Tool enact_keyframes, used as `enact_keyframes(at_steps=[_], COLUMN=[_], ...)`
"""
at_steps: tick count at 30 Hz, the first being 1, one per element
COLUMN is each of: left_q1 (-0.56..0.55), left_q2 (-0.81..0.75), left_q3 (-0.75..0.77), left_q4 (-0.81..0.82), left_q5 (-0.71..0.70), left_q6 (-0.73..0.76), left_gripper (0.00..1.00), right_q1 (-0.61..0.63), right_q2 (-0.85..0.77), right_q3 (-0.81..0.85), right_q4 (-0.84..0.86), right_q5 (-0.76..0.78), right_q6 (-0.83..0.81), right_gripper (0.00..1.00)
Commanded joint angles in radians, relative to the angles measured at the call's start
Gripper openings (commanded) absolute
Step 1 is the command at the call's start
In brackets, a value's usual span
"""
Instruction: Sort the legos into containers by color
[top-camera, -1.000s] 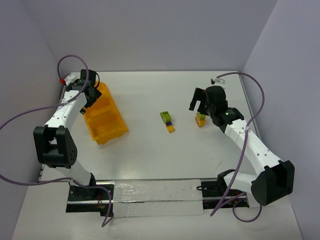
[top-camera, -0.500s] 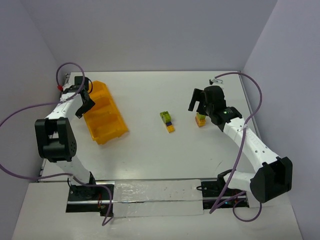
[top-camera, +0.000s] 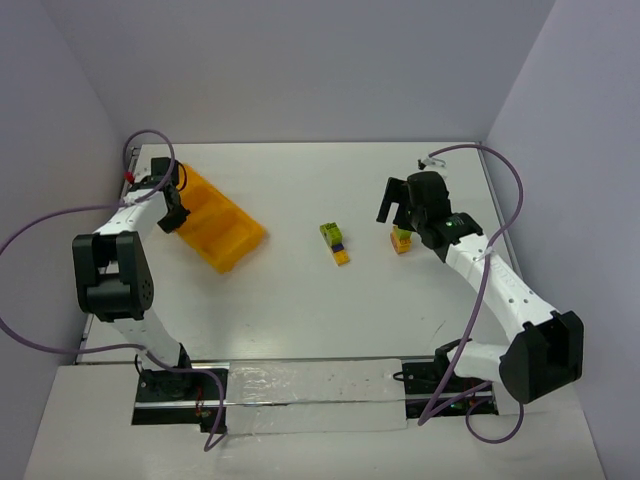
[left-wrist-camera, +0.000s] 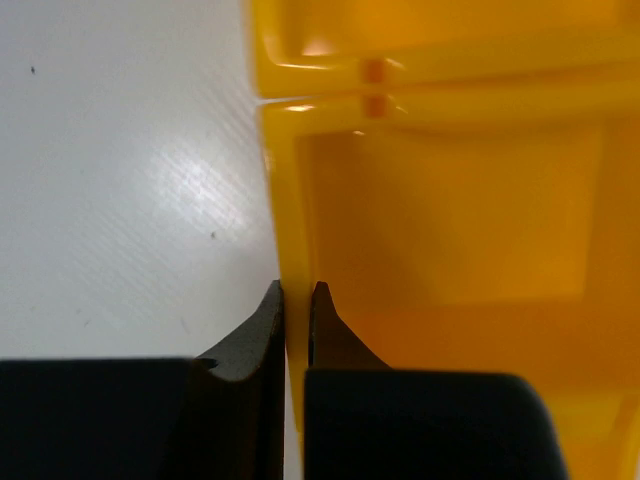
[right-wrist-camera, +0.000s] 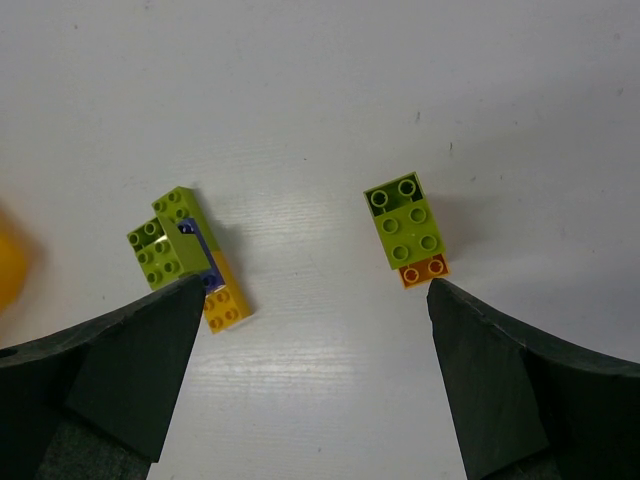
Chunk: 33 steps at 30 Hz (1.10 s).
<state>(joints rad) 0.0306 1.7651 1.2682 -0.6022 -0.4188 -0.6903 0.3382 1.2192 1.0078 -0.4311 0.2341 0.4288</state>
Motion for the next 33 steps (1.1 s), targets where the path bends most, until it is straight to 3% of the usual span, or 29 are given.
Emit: enact_keyframes(at_steps=[1,12,17,22,24,26,29,31,32,33], left_q1=[0.001,-0.139,-0.224,-0.227,-0.233,-0.239,-0.250,-0.255,-0.258,-0.259], left_q2=[-0.010,-0.061,-0.065,0.004,0.076,0.114,0.117,0.106,0.095,0.088], left_q3=[0.007,0.063,0.072,0.153,0.200,0.244,0.252,0.257,0.273,0.294], left_q4=[0.089,0.205,0.236,0.190,0.146,0.120,0.144,0.149,0.146,0.141], left_q5=[0.061,0.262,0.407,0.612,0.628,0.566,0.502,0.477,0.451,0.436], left_q6=[0.086,0.457,0.638,0.747,0.790,0.799,0.784,0.775,0.769,0.766], left_gripper=[0.01,0.00,0.00,0.01,0.10,0.29,0.50,0.55,0.64,0.68], right_q1=[0.007,0.010,0.007,0.009,0.009,0.009,0.007,0.007,0.007,0.008], right_q2=[0.005,0.028,0.036,0.033,0.030,0.026,0.020,0.017,0.018,0.019], right_q3=[0.039,0.055,0.066,0.060,0.059,0.057,0.053,0.052,0.051,0.051], right_q4=[0.009,-0.011,-0.027,-0.036,-0.041,-0.043,-0.048,-0.049,-0.049,-0.050], right_q5=[0.034,0.027,0.021,0.023,0.024,0.025,0.028,0.030,0.031,0.032], right_q6=[-0.004,0.012,0.028,0.039,0.040,0.040,0.038,0.037,0.036,0.037], right_gripper=[1.00,1.00,1.00,1.00,1.00,1.00,1.00,1.00,1.00,1.00])
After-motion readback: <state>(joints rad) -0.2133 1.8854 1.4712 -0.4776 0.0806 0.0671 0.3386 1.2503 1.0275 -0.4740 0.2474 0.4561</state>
